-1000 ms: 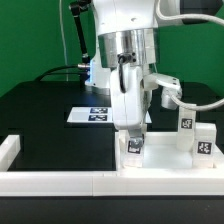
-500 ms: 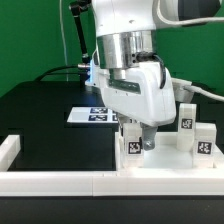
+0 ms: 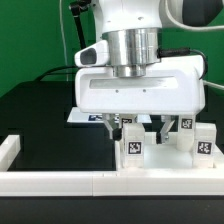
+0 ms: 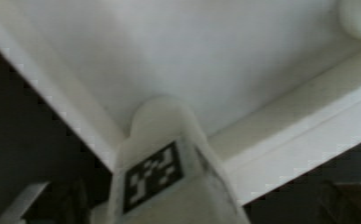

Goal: Assemble square table

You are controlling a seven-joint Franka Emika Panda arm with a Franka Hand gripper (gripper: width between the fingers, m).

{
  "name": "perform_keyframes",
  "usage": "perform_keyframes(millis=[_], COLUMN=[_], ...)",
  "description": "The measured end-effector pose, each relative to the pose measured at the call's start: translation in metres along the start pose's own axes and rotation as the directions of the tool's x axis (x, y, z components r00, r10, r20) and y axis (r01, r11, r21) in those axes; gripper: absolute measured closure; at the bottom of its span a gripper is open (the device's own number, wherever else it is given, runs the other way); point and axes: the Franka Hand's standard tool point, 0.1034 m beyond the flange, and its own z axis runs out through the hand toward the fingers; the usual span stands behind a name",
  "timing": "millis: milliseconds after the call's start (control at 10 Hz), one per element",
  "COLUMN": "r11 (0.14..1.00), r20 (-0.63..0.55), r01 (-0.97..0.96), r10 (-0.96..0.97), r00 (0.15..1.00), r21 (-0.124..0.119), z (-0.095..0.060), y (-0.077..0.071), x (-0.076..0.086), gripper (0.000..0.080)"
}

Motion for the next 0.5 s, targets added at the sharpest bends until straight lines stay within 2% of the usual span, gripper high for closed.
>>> perform_keyframes(millis=[200,400,500], r11=[0.999,1.000,0.998], r20=[0.003,0.004,0.008], r01=[0.031,0.010,-0.056], r10=[-0.031,-0.010,0.056], r00=[1.000,1.000,0.998], r21=[-0.006,-0.007,-0.009], z=[0.0006,0.0015,0.0024], y=[0.0000,0.0005,0.0014], x=[-0.0002,-0.0006,-0.0021], gripper=[0.0151,0.0390,0.0390])
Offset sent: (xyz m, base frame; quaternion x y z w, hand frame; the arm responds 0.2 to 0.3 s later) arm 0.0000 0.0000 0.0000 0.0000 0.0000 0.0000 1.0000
